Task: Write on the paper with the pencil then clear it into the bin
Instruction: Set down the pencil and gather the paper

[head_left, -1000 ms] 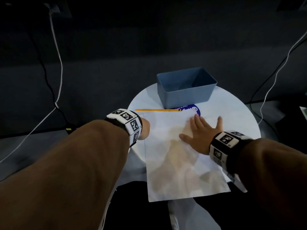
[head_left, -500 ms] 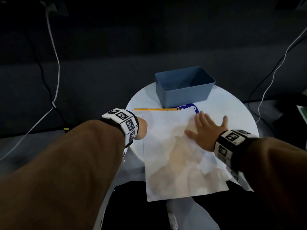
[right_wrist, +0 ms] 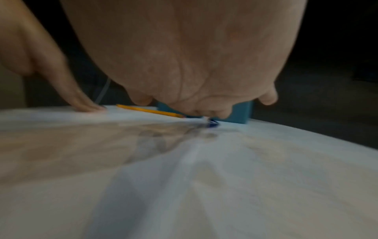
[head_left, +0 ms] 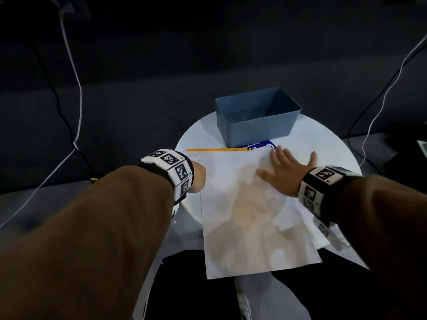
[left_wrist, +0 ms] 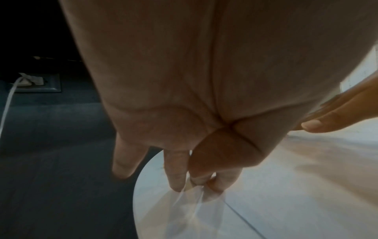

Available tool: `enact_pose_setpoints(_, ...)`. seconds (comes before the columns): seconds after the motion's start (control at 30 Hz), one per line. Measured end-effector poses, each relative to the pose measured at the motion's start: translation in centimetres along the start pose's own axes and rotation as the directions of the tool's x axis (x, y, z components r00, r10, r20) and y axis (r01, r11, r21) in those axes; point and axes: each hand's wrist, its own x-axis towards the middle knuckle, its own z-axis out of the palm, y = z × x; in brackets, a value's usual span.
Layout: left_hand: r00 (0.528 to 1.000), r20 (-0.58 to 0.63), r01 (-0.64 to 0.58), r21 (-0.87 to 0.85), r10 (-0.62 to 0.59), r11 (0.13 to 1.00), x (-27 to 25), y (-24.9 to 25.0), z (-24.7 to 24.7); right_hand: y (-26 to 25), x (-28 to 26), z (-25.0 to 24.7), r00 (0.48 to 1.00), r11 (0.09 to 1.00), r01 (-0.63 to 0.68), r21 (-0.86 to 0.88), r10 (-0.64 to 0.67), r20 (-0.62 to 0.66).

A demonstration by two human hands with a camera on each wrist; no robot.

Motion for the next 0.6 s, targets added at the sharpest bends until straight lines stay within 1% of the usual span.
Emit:
enact_pose_setpoints(0.07, 0.999, -0.012, 0.034, -0.051, -0.035, 0.998, -0.1, 0.0, -0.4, -3.1, -0.6, -0.3, 0.983, 0.984, 0.179, 0.015, -0.179, -0.032)
enact_pose_setpoints(0.13, 0.998, -0.03, 0.047, -0.045, -0.048, 0.998, -0.6, -0.1, -0.4, -6.9, -0.9, 0.2, 0.936, 0.936, 0.351, -0.003, -0.351, -0.035)
enact_pose_setpoints(0.17, 0.998, -0.037, 0.057, -0.042, -0.058, 0.998, -0.7, 0.0, -0.3, -8.7, -0.9, 0.6, 0.911, 0.912, 0.409, -0.024, -0.41, -0.035)
enact_pose_setpoints(0.2, 0.998, -0.038, 0.05, -0.034, -0.052, 0.998, -0.7, 0.1, -0.2, -10.1, -0.8, 0.8, 0.894, 0.894, 0.446, -0.038, -0.448, -0.036)
enact_pose_setpoints(0.27, 0.999, -0.039, 0.034, -0.028, -0.035, 0.999, -1.0, 0.3, -0.1, -11.6, -0.4, 1.0, 0.886, 0.886, 0.462, -0.027, -0.463, -0.03)
enact_pose_setpoints(0.33, 0.999, -0.026, 0.021, -0.011, -0.021, 1.0, -1.5, 0.2, -0.4, -11.3, 0.3, 1.3, 0.9, 0.9, 0.436, -0.019, -0.437, -0.013)
enact_pose_setpoints(0.4, 1.0, 0.006, 0.013, 0.007, -0.013, 1.0, -1.9, 0.0, -0.7, -8.8, 1.3, 1.7, 0.932, 0.932, 0.362, -0.014, -0.362, -0.015)
enact_pose_setpoints(0.43, 0.999, 0.036, 0.003, 0.037, -0.005, 0.999, -2.1, 0.0, -1.0, -6.9, 1.7, 1.9, 0.954, 0.954, 0.298, -0.001, -0.298, -0.026)
enact_pose_setpoints(0.5, 0.998, 0.054, -0.034, 0.098, 0.029, 0.995, -1.7, 0.0, -0.8, -2.5, 1.8, 2.3, 0.989, 0.99, 0.142, 0.022, -0.141, -0.04)
enact_pose_setpoints(0.57, 0.998, 0.06, -0.008, 0.092, 0.002, 0.996, -1.5, 0.0, -0.8, 1.1, 1.1, 2.0, 1.0, 0.999, 0.001, 0.044, 0.001, -0.026)
enact_pose_setpoints(0.6, 0.998, 0.064, -0.004, 0.082, -0.001, 0.997, -1.4, 0.0, -0.9, 1.9, 0.8, 1.7, 0.999, 0.998, -0.039, 0.052, 0.04, -0.024)
